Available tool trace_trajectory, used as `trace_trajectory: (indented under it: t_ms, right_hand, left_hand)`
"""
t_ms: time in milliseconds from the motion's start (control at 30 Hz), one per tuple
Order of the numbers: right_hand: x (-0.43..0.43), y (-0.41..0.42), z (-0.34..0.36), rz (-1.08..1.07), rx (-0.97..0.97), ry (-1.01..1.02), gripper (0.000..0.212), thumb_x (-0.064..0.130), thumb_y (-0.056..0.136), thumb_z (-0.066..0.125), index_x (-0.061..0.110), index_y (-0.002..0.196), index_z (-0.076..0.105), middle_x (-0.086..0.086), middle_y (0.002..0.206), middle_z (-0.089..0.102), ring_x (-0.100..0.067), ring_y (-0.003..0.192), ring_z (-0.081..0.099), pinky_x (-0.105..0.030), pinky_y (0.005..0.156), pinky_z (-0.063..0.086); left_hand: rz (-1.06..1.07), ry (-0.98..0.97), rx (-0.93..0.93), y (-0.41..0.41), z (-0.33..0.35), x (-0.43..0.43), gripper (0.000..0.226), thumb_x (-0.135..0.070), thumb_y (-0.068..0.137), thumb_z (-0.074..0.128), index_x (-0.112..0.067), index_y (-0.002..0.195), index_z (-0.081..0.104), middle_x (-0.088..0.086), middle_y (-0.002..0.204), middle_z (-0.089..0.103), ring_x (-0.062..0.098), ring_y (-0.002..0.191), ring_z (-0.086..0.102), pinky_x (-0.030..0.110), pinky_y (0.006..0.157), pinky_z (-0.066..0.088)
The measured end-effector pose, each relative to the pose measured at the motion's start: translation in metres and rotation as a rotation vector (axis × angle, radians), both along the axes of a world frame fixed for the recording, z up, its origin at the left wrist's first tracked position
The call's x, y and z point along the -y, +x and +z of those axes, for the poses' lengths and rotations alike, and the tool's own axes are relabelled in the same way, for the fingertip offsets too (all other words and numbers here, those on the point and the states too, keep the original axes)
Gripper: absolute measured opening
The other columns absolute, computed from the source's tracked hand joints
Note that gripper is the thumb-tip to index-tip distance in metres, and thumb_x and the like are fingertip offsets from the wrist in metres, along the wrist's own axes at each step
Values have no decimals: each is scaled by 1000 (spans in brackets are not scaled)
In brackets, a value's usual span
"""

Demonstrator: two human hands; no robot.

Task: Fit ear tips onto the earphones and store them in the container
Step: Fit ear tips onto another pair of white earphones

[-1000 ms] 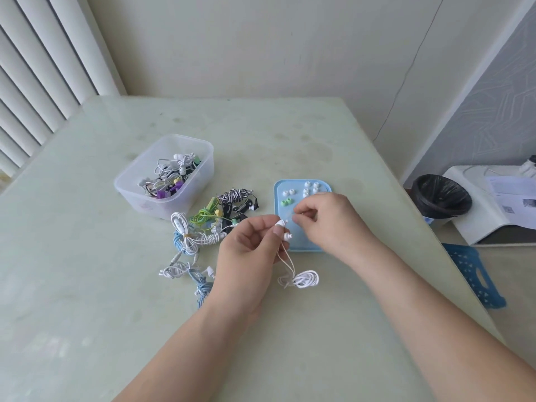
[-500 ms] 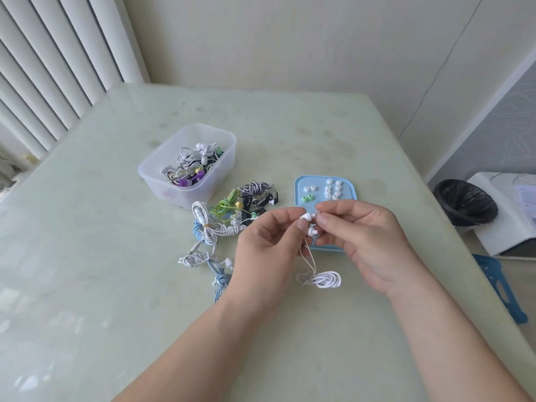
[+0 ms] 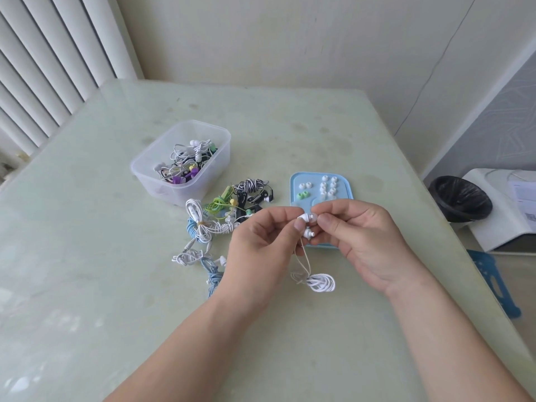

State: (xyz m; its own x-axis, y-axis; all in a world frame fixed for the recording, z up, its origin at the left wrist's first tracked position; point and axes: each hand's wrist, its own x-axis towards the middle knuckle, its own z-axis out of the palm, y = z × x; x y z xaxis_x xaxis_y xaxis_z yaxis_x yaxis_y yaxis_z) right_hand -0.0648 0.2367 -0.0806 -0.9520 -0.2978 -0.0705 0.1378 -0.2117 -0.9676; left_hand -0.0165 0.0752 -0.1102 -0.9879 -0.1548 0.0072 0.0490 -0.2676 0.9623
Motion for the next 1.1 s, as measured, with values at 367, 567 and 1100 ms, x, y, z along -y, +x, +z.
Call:
trace_trajectory:
  t_ms: [367,567,1100]
  right_hand:
    - [-11,-4,2,166,138,-56,15,6,72,73,5,86,79,-20,86,75,-26,72,71,-31,66,59]
    - [-14,-6,3,170,204,-19,12,-2,77,68,4,83,77,-19,81,73,-25,67,69,-30,60,58]
    - [-6,0,4,39,86,-14,16,1,77,71,-1,93,72,-21,86,75,-29,72,72,-33,65,60]
  left_hand:
    - [-146,-83,-4,2,9,8,8,-7,97,70,-5,97,77,10,81,75,20,71,62,33,69,53]
    - [-166,-128,1,4,10,8,8,-8,97,70,-4,97,77,15,84,76,21,71,62,36,70,56]
    - [-58,-39,64,3,9,4,9,-8,97,70,-5,104,74,7,84,76,18,73,67,32,72,57]
